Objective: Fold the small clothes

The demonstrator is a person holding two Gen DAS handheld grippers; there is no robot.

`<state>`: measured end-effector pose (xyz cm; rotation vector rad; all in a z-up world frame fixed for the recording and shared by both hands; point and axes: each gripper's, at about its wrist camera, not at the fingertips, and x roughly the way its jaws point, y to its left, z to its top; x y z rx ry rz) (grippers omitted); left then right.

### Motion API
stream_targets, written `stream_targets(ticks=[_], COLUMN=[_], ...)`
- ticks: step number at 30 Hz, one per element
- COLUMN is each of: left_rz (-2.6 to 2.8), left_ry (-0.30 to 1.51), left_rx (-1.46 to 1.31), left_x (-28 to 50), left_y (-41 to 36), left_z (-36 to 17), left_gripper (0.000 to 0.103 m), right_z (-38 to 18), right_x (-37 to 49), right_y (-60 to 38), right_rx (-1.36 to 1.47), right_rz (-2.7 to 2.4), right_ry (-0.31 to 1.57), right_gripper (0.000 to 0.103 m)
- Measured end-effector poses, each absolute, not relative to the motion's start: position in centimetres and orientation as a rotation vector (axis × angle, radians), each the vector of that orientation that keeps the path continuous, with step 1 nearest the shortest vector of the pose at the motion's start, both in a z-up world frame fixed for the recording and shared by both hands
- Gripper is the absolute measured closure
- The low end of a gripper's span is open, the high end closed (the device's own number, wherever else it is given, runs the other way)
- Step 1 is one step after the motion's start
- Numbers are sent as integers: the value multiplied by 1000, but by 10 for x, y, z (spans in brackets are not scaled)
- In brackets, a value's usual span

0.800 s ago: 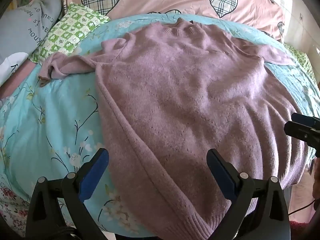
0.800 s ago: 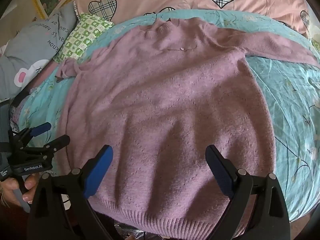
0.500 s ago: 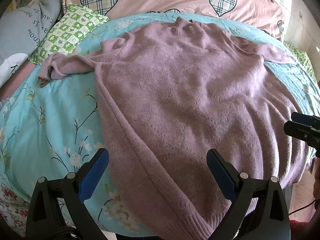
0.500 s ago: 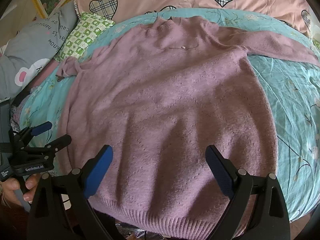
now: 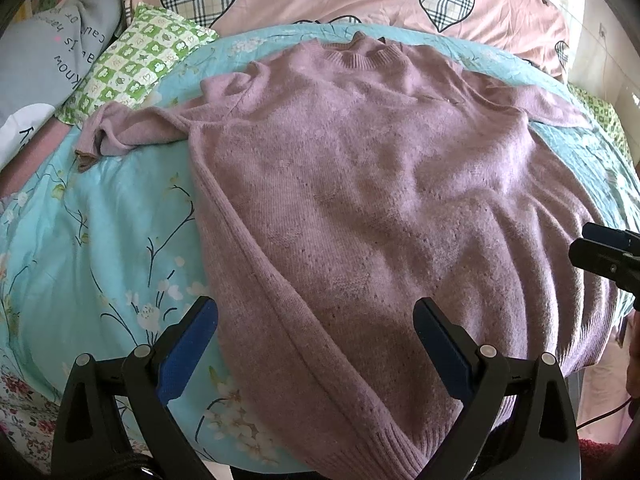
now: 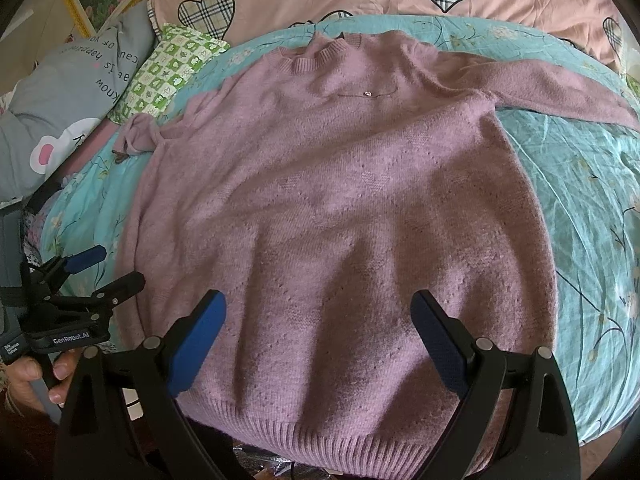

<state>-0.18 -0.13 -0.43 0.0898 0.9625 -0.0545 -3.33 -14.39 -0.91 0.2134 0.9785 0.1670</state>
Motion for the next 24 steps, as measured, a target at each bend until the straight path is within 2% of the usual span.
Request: stream_targets(ticks=[11,15,24], left_rz=[-61,-115,-83], left_ry=[967,965,962], left_rx=[67,-34,27], left_x=[0,2,9], left_y=[0,3,3], left_z=[-7,-6,-5], left_gripper=[4,4,4], right_z=[-6,-7,-3], right_x=[-36,-34,-26], right_y=[-145,-147,-165], right_rx=[247,220,234], right_rz=[175,138,116], right_ry=[930,994,968], right_gripper=[9,9,9])
